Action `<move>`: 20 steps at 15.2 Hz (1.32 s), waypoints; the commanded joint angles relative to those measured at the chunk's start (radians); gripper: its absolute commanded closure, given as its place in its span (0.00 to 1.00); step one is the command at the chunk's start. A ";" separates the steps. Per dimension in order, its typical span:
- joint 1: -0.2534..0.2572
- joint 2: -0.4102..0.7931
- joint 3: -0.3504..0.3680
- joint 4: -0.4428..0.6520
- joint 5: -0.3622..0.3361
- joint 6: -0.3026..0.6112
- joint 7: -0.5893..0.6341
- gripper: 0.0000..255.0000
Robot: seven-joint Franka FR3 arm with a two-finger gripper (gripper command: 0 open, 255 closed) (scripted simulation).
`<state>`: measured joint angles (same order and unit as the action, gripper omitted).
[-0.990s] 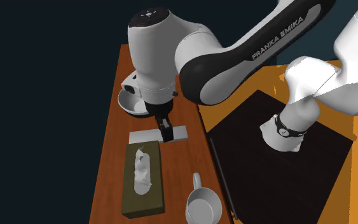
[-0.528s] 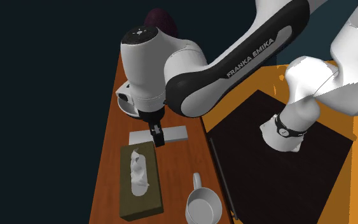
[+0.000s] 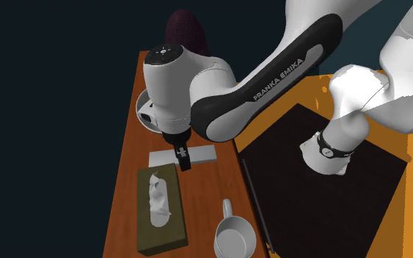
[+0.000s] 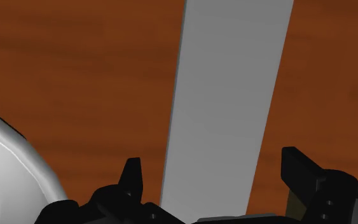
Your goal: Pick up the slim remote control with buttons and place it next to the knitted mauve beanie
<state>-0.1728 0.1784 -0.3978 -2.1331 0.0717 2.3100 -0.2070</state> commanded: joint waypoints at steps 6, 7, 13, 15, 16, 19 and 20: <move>-0.001 0.001 -0.001 0.000 0.000 0.000 0.000 1.00; -0.001 0.001 -0.001 0.000 0.000 0.000 0.000 1.00; 0.000 -0.007 -0.002 0.003 -0.005 -0.012 0.004 1.00; 0.002 -0.024 -0.004 0.013 -0.014 -0.036 0.010 1.00; 0.003 -0.032 -0.005 0.018 -0.019 -0.048 0.013 1.00; 0.006 -0.055 -0.007 0.034 -0.031 -0.086 0.021 1.00; 0.006 -0.062 -0.008 0.040 -0.035 -0.098 0.023 1.00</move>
<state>-0.1670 0.1254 -0.4048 -2.0984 0.0414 2.2252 -0.1859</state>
